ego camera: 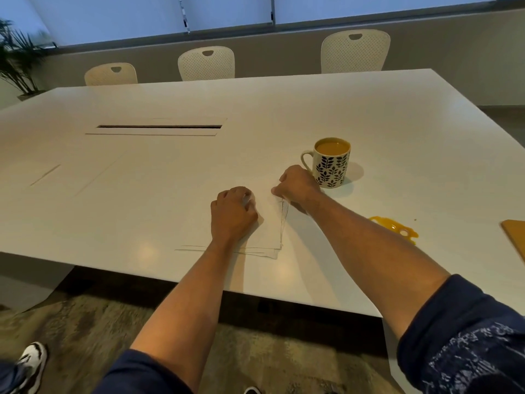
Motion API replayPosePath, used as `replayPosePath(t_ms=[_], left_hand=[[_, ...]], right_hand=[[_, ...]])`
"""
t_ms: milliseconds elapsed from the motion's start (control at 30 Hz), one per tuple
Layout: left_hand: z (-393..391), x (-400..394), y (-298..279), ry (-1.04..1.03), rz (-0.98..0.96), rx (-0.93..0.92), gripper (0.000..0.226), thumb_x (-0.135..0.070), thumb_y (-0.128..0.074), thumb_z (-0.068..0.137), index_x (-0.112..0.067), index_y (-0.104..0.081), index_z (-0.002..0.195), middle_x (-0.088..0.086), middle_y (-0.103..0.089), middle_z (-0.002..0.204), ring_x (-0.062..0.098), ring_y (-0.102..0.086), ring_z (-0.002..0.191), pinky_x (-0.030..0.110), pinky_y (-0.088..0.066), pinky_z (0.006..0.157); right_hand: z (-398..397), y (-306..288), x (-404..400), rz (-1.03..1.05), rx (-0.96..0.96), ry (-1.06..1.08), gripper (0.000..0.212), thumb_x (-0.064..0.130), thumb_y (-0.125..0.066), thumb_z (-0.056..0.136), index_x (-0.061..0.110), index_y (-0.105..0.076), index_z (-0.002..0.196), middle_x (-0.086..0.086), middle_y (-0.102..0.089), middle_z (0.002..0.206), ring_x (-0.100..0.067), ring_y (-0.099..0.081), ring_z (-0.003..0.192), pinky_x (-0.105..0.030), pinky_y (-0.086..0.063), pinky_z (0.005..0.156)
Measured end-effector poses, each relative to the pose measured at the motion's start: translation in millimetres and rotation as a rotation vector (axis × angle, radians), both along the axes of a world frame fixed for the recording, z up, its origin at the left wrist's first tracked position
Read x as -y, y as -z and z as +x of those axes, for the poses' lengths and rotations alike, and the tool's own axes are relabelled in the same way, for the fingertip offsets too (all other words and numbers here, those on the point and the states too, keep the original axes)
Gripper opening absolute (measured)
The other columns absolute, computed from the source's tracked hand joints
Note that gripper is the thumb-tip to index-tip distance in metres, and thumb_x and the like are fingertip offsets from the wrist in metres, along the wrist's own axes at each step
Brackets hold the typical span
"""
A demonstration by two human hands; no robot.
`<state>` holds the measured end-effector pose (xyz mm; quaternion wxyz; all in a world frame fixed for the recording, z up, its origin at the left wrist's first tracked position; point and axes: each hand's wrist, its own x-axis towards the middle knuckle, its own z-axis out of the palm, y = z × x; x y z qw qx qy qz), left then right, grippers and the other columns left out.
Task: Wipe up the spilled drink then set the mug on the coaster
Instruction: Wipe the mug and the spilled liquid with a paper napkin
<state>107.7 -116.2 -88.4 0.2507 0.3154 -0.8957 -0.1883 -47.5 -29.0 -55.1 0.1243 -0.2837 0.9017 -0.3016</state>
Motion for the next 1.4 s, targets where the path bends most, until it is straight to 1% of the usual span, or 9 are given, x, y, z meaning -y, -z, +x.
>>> replayPosePath(t_ms=[200, 467, 633, 733, 900, 1000, 1100, 1267, 1400], left_hand=[[-0.2, -0.9, -1.0, 0.002, -0.005, -0.001, 0.021, -0.021, -0.054, 0.089, -0.023, -0.065, 0.107, -0.004, -0.069, 0.113, 0.026, -0.053, 0.115, 0.037, -0.036, 0.091], [-1.5, 1.0, 2.0, 0.0, -0.019, -0.013, 0.021, -0.022, -0.055, 0.089, -0.023, -0.066, 0.108, -0.003, -0.069, 0.113, 0.026, -0.054, 0.114, 0.035, -0.032, 0.088], [-1.7, 0.8, 2.3, -0.005, -0.022, -0.002, 0.024, -0.024, -0.053, 0.089, -0.023, -0.066, 0.109, -0.004, -0.069, 0.114, 0.026, -0.055, 0.114, 0.036, -0.034, 0.089], [-1.3, -0.4, 1.5, -0.006, -0.016, -0.011, 0.025, -0.026, -0.051, 0.087, -0.024, -0.066, 0.108, -0.004, -0.069, 0.111, 0.025, -0.055, 0.113, 0.035, -0.032, 0.088], [-1.2, 1.2, 1.9, -0.005, -0.013, 0.0, 0.024, -0.024, -0.053, 0.089, -0.023, -0.066, 0.109, -0.004, -0.069, 0.112, 0.026, -0.055, 0.114, 0.039, -0.037, 0.092], [-2.3, 1.9, 2.6, -0.009, -0.008, 0.0, 0.022, -0.024, -0.054, 0.089, -0.024, -0.066, 0.108, -0.005, -0.069, 0.111, 0.025, -0.055, 0.114, 0.038, -0.036, 0.091], [-2.5, 1.8, 2.6, -0.013, -0.007, -0.008, 0.023, -0.024, -0.054, 0.089, -0.024, -0.066, 0.108, -0.005, -0.069, 0.111, 0.024, -0.054, 0.114, 0.037, -0.035, 0.091], [-2.3, 0.7, 2.5, -0.012, -0.014, -0.013, 0.022, -0.024, -0.054, 0.089, -0.024, -0.066, 0.108, -0.005, -0.069, 0.112, 0.024, -0.054, 0.114, 0.035, -0.032, 0.089], [-3.2, 3.1, 3.0, 0.003, -0.011, 0.022, 0.025, -0.024, -0.054, 0.091, -0.022, -0.064, 0.113, -0.002, -0.067, 0.117, 0.026, -0.054, 0.117, 0.039, -0.037, 0.093]], right_hand=[[2.6, 2.2, 3.0, -0.054, -0.116, 0.065, 0.022, 0.018, -0.082, 0.08, 0.016, -0.077, 0.102, -0.003, -0.077, 0.097, -0.021, -0.072, 0.087, -0.036, -0.062, 0.075], [9.4, 6.6, 0.8, -0.081, -0.267, 0.103, 0.017, 0.026, -0.083, 0.083, 0.014, -0.079, 0.094, -0.003, -0.078, 0.085, -0.018, -0.072, 0.072, -0.029, -0.059, 0.065], [12.8, 8.6, 0.1, -0.144, -0.222, 0.022, 0.012, 0.023, -0.08, 0.086, 0.013, -0.076, 0.089, 0.001, -0.073, 0.087, -0.015, -0.069, 0.076, -0.03, -0.057, 0.067], [13.6, 7.4, -0.8, -0.148, -0.205, 0.025, 0.018, 0.027, -0.078, 0.088, 0.012, -0.072, 0.098, -0.001, -0.072, 0.093, -0.018, -0.068, 0.082, -0.034, -0.057, 0.07], [10.5, 2.7, 0.5, -0.018, -0.125, 0.069, 0.033, 0.028, -0.085, 0.078, 0.01, -0.062, 0.093, -0.006, -0.071, 0.09, -0.021, -0.062, 0.073, -0.024, -0.04, 0.05], [6.8, 1.8, 4.3, -0.053, -0.033, 0.116, 0.039, 0.019, -0.089, 0.075, 0.006, -0.069, 0.105, -0.01, -0.074, 0.101, -0.024, -0.068, 0.085, -0.028, -0.051, 0.062], [4.6, 3.1, 7.3, -0.109, 0.054, 0.149, 0.036, 0.013, -0.089, 0.074, 0.005, -0.071, 0.105, -0.01, -0.075, 0.101, -0.021, -0.066, 0.08, -0.032, -0.059, 0.075], [4.1, 6.2, 9.9, -0.215, 0.089, 0.121, 0.016, 0.012, -0.086, 0.077, 0.011, -0.08, 0.092, -0.003, -0.078, 0.091, -0.017, -0.073, 0.082, -0.033, -0.061, 0.077], [9.6, 6.7, 9.2, -0.343, 0.094, 0.081, 0.009, 0.018, -0.078, 0.085, 0.019, -0.069, 0.085, 0.006, -0.07, 0.083, -0.016, -0.069, 0.083, -0.036, -0.06, 0.077]])
